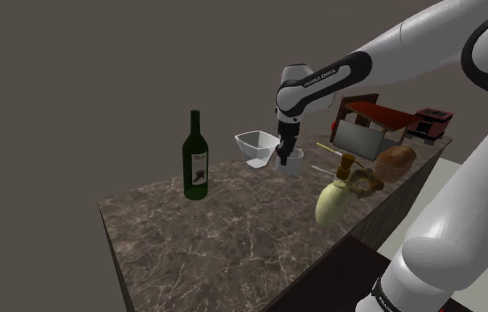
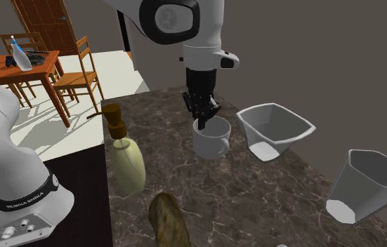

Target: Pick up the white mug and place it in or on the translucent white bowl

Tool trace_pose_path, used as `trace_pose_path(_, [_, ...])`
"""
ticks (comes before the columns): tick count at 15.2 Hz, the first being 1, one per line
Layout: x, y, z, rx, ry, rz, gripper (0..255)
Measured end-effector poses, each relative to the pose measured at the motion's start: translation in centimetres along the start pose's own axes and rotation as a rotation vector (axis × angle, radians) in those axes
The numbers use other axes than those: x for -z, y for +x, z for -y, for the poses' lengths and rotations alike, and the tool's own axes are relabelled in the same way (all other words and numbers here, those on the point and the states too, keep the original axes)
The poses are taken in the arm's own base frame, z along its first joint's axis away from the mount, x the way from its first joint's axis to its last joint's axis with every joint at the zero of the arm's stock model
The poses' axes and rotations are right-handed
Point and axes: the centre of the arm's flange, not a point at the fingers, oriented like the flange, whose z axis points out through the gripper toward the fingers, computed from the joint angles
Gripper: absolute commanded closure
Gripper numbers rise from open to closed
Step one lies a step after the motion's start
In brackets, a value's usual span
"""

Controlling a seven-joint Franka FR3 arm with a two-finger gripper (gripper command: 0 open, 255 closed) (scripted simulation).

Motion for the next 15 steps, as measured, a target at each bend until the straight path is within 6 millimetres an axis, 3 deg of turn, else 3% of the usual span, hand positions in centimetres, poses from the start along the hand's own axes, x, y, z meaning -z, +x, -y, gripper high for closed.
trace_pose_path(15, [7.9,-0.4,-0.3,0.0,0.0,0.0,255])
